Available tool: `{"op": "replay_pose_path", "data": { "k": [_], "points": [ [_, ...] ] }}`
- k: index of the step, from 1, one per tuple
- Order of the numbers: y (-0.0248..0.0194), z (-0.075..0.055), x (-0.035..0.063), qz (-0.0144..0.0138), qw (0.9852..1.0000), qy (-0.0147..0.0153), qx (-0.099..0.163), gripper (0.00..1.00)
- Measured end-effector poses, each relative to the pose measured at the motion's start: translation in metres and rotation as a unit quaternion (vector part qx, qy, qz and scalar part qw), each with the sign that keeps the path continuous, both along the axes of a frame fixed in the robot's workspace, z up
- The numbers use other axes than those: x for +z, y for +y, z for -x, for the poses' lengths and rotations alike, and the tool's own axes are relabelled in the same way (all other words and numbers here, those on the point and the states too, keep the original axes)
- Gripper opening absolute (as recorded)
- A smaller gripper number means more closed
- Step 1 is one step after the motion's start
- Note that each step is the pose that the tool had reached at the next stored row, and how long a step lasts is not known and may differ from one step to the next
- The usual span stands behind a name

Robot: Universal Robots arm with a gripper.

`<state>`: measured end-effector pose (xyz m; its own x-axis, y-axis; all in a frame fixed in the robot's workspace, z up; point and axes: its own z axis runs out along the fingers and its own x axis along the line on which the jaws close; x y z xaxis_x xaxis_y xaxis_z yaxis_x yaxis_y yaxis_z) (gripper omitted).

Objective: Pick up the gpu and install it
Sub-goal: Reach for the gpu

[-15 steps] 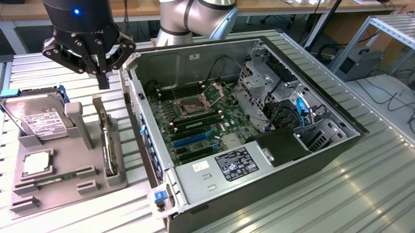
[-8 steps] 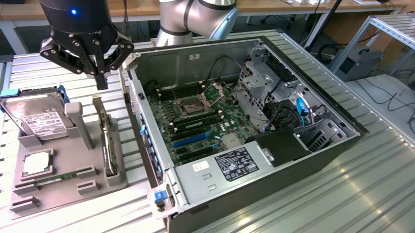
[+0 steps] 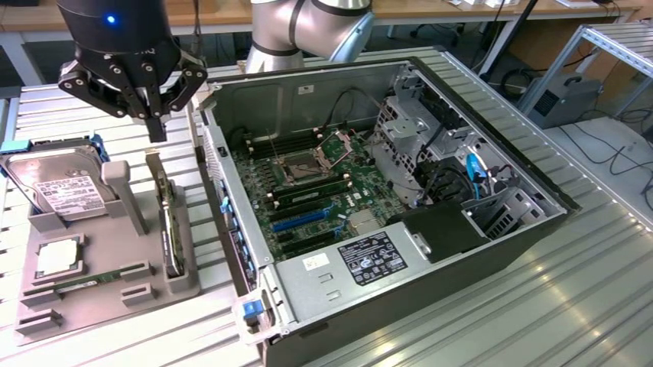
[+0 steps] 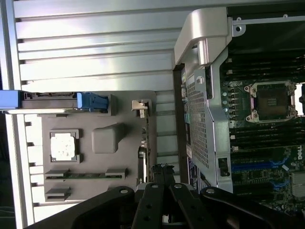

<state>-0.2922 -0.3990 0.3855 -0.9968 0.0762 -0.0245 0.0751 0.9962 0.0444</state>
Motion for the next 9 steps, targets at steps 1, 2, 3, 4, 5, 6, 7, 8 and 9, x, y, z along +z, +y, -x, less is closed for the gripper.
{"op": "replay_pose_path", "data": {
  "k": [1, 2, 3, 4, 5, 6, 7, 8, 9],
  "points": [
    [0.0000, 0.0004, 0.0000, 0.0000, 1.0000, 0.0000, 0.000, 0.11],
    [0.0000, 0.0008, -0.0001, 0.0000, 1.0000, 0.0000, 0.000, 0.11],
    [0.0000, 0.0011, -0.0001, 0.0000, 1.0000, 0.0000, 0.000, 0.11],
    [0.0000, 0.0015, -0.0002, 0.0000, 1.0000, 0.0000, 0.000, 0.11],
    [0.0000, 0.0018, -0.0002, 0.0000, 1.0000, 0.0000, 0.000, 0.11],
    [0.0000, 0.0021, -0.0002, 0.0000, 1.0000, 0.0000, 0.000, 0.11],
    [0.0000, 0.0024, -0.0002, 0.0000, 1.0000, 0.0000, 0.000, 0.11],
    [0.0000, 0.0028, -0.0003, 0.0000, 1.0000, 0.0000, 0.000, 0.11],
    [0.0000, 0.0031, -0.0003, 0.0000, 1.0000, 0.0000, 0.000, 0.11]
  ]
}}
